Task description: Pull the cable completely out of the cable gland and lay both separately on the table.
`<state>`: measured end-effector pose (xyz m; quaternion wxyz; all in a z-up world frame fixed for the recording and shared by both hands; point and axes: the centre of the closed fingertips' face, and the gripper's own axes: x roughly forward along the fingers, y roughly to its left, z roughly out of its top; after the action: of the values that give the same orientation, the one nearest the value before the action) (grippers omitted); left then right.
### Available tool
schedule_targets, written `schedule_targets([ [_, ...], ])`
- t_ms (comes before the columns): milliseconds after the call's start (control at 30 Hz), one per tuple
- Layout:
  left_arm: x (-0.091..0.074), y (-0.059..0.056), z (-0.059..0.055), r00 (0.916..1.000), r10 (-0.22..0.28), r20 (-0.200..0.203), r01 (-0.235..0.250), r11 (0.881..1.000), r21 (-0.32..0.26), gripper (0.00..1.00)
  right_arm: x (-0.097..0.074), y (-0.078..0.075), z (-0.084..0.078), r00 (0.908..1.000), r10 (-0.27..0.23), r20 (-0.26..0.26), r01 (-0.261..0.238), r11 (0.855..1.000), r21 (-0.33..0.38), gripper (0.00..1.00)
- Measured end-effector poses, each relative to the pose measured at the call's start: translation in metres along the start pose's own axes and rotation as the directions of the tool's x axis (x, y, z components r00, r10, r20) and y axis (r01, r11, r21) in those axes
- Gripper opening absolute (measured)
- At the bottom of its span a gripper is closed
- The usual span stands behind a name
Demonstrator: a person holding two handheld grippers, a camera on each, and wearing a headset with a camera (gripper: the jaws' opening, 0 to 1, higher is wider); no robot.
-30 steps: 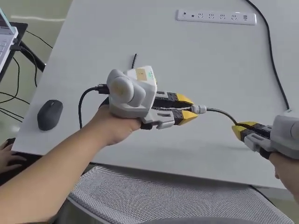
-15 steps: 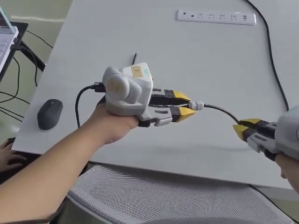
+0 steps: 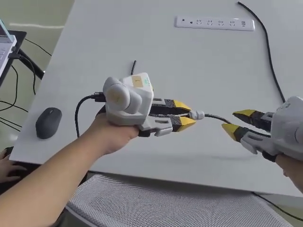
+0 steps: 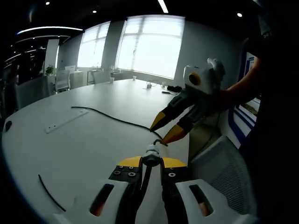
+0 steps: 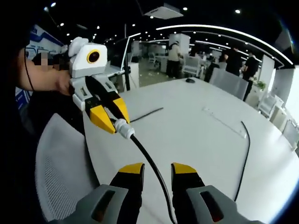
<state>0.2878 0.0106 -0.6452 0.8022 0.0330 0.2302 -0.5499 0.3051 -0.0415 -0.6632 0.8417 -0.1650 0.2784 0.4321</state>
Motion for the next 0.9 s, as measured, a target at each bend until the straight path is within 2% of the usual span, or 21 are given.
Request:
schedule_targets([
  [100,0.0,-0.001,0.0,1.0,0.0,-0.004,0.0,1.0,0.001,0.15,0.004,0.005,0.009,0.9999,0.016,0.002,-0.016,0.999,-0.05,0.19],
  [333,0.0,0.0,-0.001,1.0,-0.003,-0.007,0.003,1.0,-0.001,0.15,0.014,0.015,0.014,0.9982,0.056,-0.021,-0.058,0.991,-0.12,0.16],
  [667,0.002,0.003,-0.006,0.9999,-0.009,-0.013,0.009,1.0,-0.002,0.15,0.019,0.027,0.015,0.9961,0.065,-0.059,-0.076,0.974,-0.214,0.08],
  [800,0.003,0.003,-0.007,0.9998,-0.009,-0.015,0.009,1.0,0.001,0.15,0.02,0.029,0.015,0.9959,0.061,-0.067,-0.075,0.968,-0.24,0.03],
  [900,0.003,0.003,-0.007,0.9998,-0.009,-0.017,0.009,1.0,0.001,0.15,0.021,0.029,0.014,0.9956,0.058,-0.074,-0.075,0.964,-0.254,0.03],
])
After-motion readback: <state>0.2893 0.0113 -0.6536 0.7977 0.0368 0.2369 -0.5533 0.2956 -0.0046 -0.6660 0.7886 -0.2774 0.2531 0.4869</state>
